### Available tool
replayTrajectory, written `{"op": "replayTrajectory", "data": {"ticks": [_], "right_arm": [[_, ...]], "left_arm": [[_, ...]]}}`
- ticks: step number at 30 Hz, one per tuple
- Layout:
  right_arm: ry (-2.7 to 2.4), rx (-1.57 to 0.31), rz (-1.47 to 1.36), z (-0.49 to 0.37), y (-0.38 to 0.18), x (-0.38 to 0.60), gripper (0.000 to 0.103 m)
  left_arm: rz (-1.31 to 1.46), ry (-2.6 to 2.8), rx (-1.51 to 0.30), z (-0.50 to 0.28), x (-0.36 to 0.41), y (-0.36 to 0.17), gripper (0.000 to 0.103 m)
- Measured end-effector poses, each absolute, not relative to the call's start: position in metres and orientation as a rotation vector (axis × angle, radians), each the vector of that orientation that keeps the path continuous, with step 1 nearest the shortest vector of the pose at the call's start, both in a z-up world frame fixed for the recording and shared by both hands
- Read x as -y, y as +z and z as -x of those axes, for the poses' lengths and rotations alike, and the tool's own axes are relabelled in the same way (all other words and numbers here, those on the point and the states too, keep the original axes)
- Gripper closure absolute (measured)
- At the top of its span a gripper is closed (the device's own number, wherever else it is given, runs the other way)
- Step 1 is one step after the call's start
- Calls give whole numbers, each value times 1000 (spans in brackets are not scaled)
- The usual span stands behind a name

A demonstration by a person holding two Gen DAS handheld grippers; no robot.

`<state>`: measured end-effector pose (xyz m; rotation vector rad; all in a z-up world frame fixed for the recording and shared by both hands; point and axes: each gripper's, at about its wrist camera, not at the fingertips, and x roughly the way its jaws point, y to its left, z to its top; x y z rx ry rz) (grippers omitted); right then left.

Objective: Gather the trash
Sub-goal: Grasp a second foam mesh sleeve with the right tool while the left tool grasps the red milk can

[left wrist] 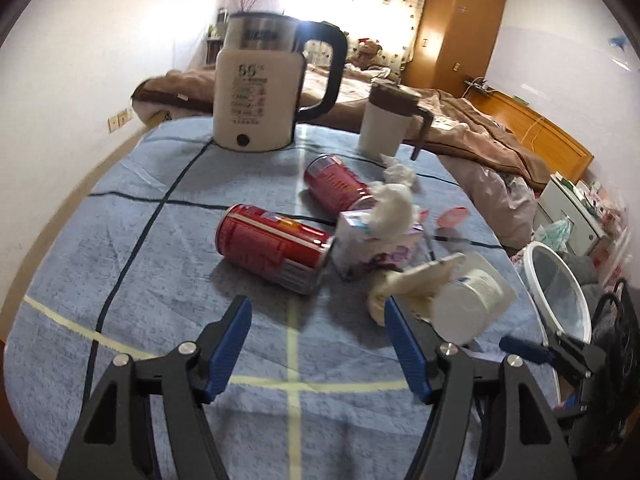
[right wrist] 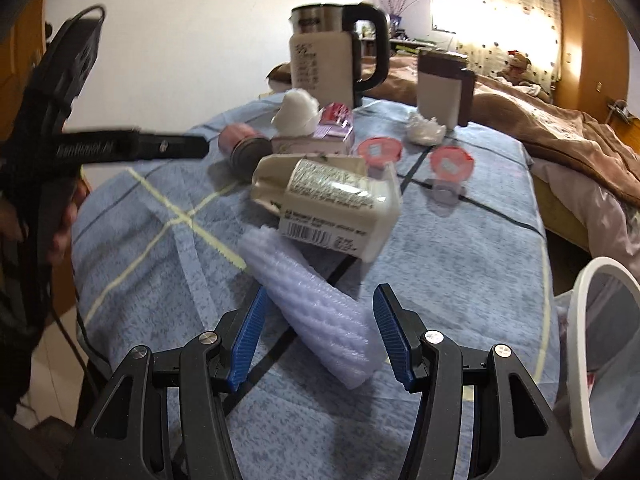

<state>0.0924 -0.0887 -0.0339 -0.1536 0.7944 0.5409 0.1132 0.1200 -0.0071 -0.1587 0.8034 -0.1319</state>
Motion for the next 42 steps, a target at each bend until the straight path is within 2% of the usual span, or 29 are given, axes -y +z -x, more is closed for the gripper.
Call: {"op": "replayTrajectory", "data": {"ticks": [5, 11, 12, 30, 33, 35, 42], "right_arm": [[511, -816, 180, -94, -40, 83, 49], [507, -810, 172, -95, -41, 82, 75], [507, -806, 167, -95, -41, 83, 76], [498, -783, 104, -92, -35, 100, 77], [495, -782, 91, -91, -34, 105, 77], [491, -778, 88, -92, -33, 107, 77], [483, -770, 67, -90, -29, 112, 77]], "left_arm": [[244, -116, -831, -135, -133, -15, 29], [347, -80, -848, -162, -142, -18, 26], [361, -69, -856, -166, -142, -20, 26], [441, 55, -929, -213, -134, -48, 26], [445, 65, -921, -211, -137, -49, 31], [435, 62, -919, -210, -137, -49, 45], [366, 62, -897, -197, -131, -43, 46]]}}
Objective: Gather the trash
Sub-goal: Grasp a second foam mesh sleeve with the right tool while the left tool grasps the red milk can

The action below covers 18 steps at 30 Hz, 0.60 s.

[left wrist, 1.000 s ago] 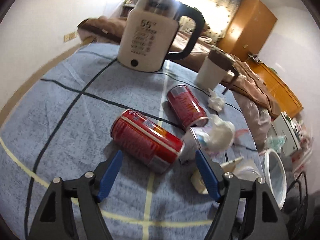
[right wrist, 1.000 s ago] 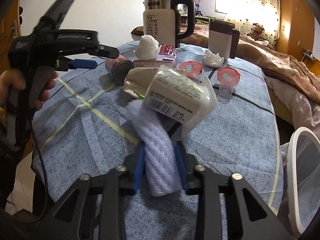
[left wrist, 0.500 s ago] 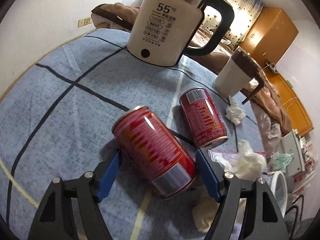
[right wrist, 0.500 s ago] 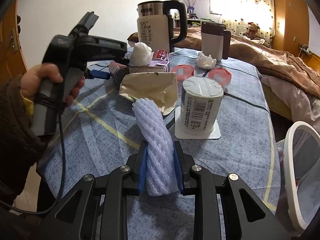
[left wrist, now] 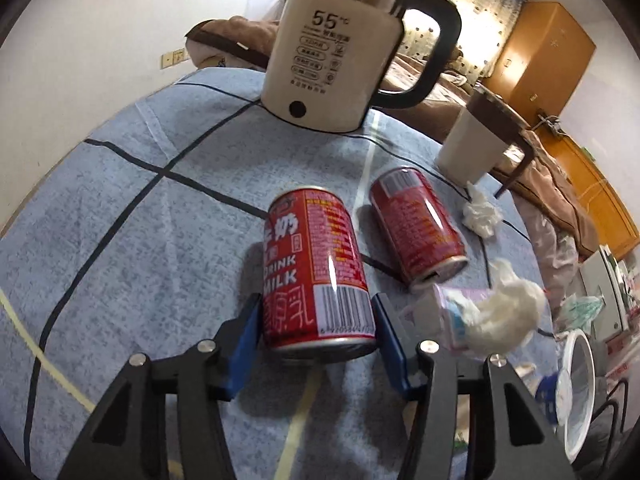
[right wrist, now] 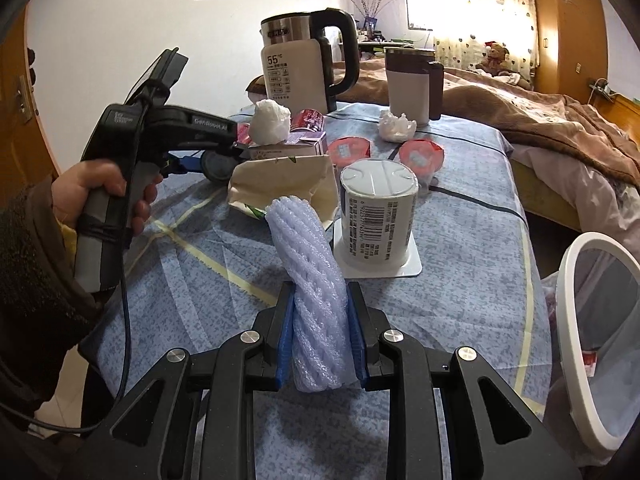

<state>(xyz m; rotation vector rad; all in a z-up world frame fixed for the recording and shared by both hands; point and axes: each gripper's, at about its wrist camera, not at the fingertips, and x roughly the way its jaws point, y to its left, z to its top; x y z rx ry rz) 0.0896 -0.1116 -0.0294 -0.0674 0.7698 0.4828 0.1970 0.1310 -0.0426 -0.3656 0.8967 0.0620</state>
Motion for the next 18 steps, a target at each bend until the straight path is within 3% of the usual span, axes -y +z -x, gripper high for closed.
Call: {"op": "replayTrajectory", "data": {"ticks": [10, 15, 18], "right_arm": [[473, -734, 36, -78, -19, 123, 77], [468, -729, 30, -69, -18, 129, 77], [462, -727, 27, -67, -17, 131, 77]], "left_arm": [[305, 29, -855, -156, -114, -30, 47], [301, 3, -920, -150, -105, -45, 47], [333, 1, -922, -152, -107, -46, 41]]}}
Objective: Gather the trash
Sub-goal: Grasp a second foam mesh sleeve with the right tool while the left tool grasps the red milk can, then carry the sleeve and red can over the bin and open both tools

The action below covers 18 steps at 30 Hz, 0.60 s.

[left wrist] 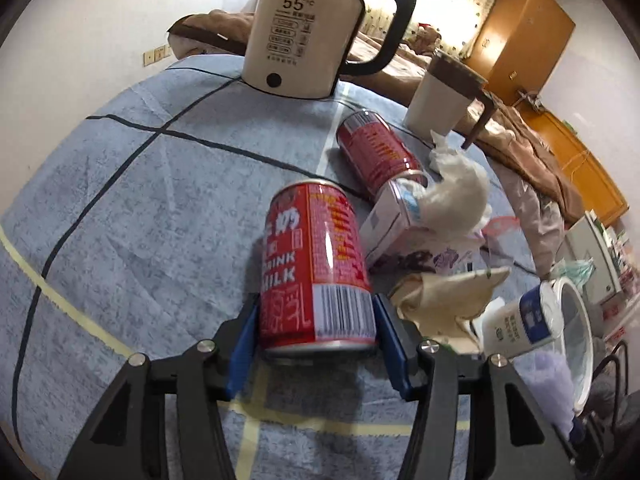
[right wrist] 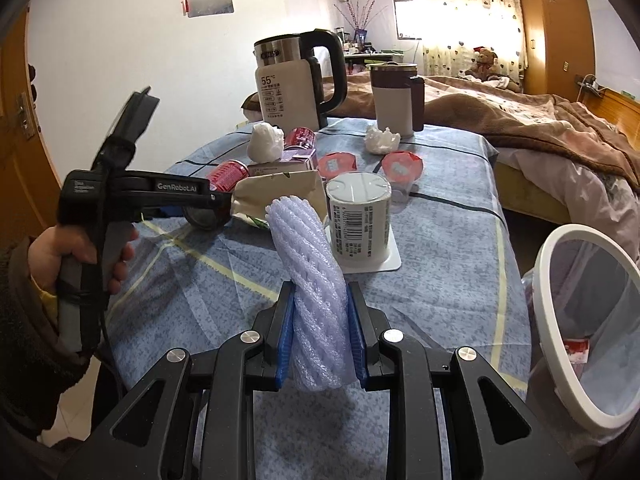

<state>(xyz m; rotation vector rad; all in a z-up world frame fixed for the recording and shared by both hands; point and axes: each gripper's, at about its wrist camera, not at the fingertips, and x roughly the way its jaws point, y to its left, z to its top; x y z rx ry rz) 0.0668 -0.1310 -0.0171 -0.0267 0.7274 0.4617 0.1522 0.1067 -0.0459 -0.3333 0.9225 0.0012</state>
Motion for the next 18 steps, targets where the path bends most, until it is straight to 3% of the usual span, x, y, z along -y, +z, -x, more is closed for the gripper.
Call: {"op": "replayTrajectory", "data": {"ticks": [1, 5, 7, 18], "right_arm": [[459, -728, 27, -67, -17, 131, 77], [445, -725, 25, -68, -16, 132, 77], [439, -725, 23, -69, -15, 132, 77], [417, -693, -4, -65, -8, 145, 77]], "left_arm": [[342, -4, -913, -154, -108, -44, 37], [336, 15, -913, -163, -112, -41, 37], [335, 4, -909, -165, -111, -40, 48], [311, -20, -842, -137, -101, -18, 49]]}}
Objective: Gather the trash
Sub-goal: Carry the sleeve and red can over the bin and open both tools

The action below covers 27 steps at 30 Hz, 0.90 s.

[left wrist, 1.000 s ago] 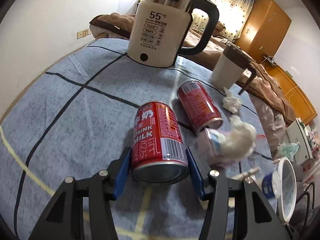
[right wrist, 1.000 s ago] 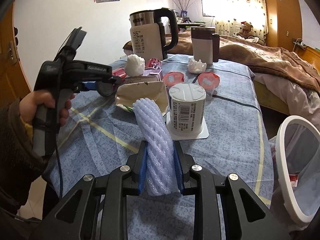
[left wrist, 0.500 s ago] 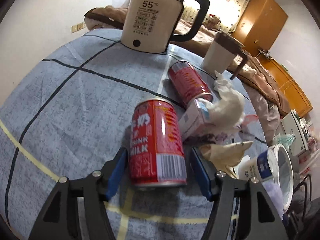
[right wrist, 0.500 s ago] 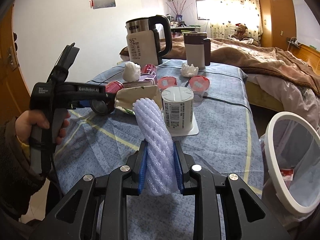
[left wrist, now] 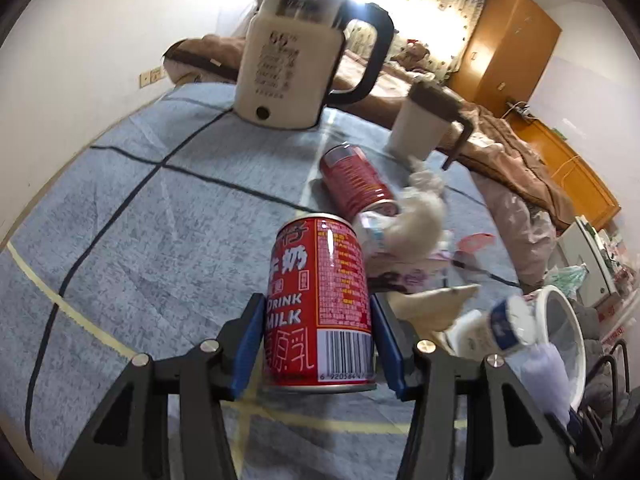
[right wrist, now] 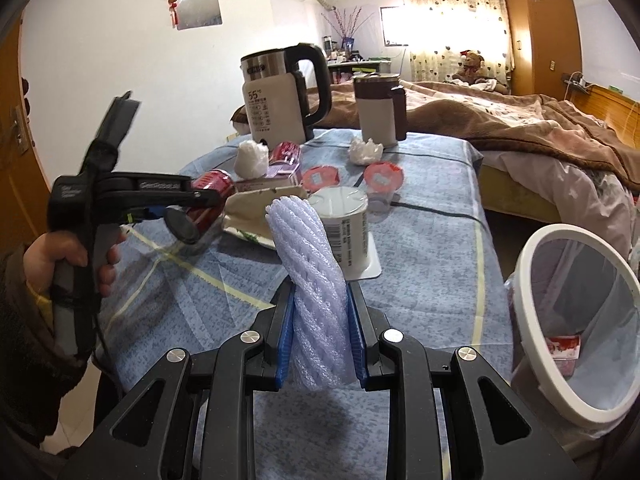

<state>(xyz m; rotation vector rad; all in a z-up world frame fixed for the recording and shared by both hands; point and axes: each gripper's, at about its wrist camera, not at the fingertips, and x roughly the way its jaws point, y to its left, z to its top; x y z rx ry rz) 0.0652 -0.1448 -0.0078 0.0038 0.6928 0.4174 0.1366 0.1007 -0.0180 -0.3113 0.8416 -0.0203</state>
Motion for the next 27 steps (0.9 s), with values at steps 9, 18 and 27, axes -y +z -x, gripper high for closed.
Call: {"op": "replayTrajectory", "data": {"ticks": [9, 18, 27], "right_arm": [[330, -651, -44, -62, 8, 177, 77], [183, -627, -75, -56, 22, 228, 77], [-4, -654, -107, -55, 22, 291, 77]], "left_arm": [[259, -169, -748, -113, -55, 25, 49], [173, -379, -731, -113, 21, 46, 49], [107, -549, -791, -124, 107, 36, 49]]}}
